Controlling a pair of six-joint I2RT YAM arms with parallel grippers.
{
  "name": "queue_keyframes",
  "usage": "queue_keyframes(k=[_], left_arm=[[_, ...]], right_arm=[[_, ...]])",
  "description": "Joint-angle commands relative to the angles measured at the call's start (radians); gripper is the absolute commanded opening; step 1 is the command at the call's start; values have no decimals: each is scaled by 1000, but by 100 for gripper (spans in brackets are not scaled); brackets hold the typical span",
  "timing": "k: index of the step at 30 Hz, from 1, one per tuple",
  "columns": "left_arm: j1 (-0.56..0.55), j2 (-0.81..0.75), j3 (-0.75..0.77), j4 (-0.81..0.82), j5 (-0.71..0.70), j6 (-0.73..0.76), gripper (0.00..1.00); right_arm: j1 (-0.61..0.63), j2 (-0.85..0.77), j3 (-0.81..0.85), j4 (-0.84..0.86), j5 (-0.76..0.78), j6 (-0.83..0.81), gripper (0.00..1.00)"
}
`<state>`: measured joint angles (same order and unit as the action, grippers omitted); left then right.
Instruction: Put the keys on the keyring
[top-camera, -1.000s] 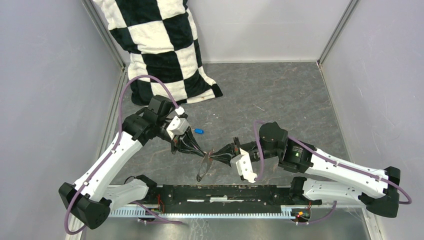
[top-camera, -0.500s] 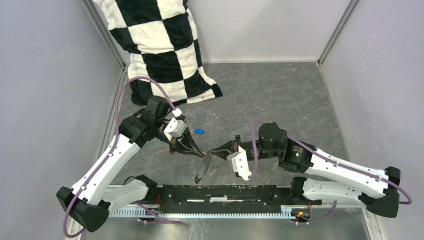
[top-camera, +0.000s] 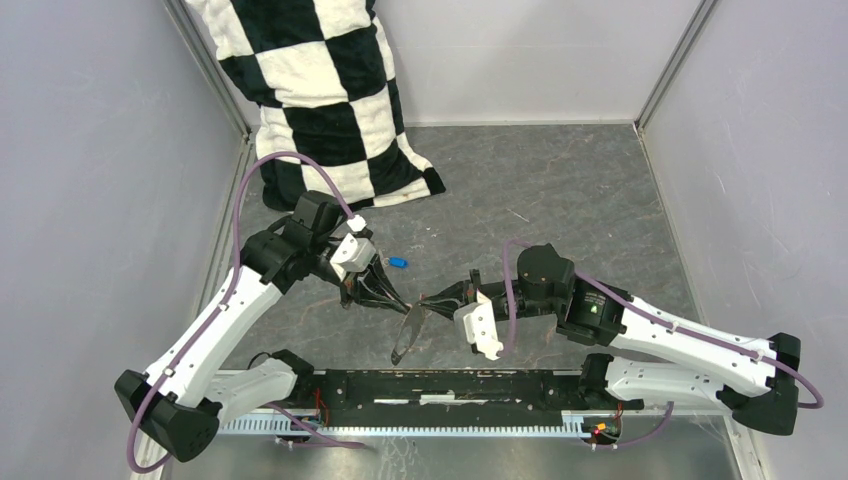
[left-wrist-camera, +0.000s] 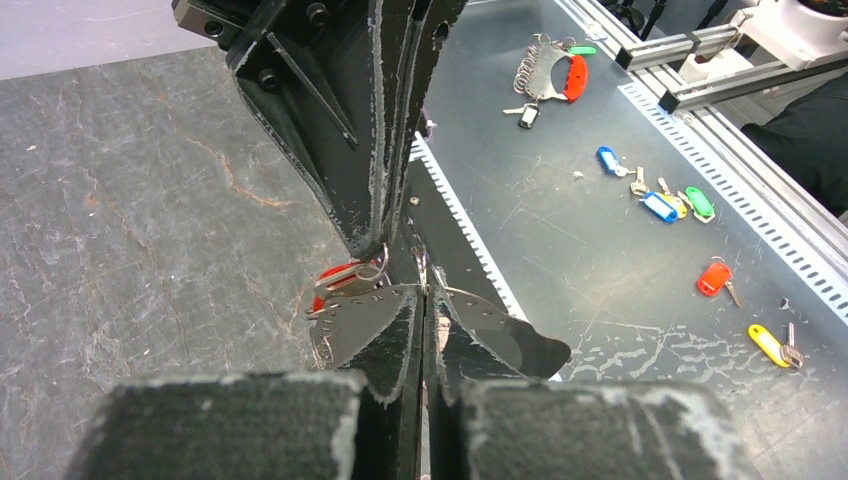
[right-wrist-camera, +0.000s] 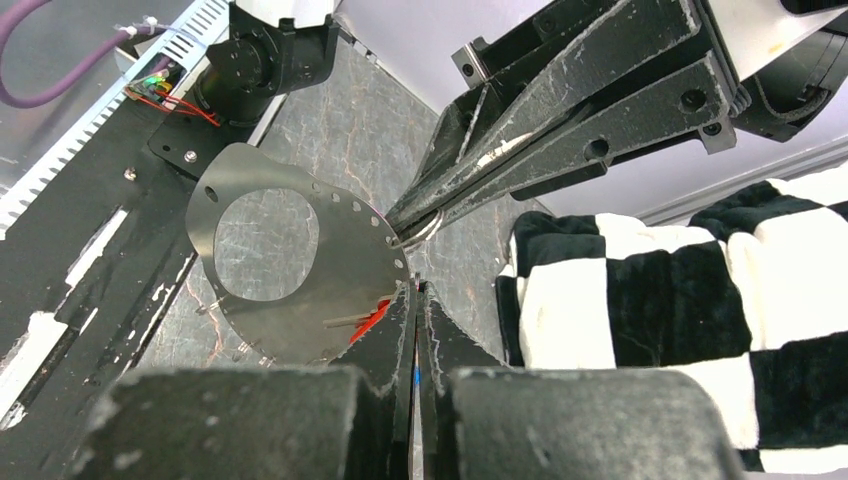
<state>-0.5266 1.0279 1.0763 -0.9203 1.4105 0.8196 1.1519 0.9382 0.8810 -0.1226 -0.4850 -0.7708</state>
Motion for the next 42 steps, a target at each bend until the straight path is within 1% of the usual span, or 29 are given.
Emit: queue_keyframes(k=[1,13,16,19,42], left_arm=[[2,4,22,21,9,8,2],[2,8,28,27,-2,1,2],[2,1,17,86,-5,-63,2],[2,-2,11,114,-12,-91,2],[2,-5,2,115,-61,-118,2]], right_arm=[[0,4,39,60,-34,22,0],[0,11,42,78,-59,39,0],[1,14,42,72,-65,36,0],[0,13,45,72,-71,36,0],[0,2,50,85,-51,47,0]])
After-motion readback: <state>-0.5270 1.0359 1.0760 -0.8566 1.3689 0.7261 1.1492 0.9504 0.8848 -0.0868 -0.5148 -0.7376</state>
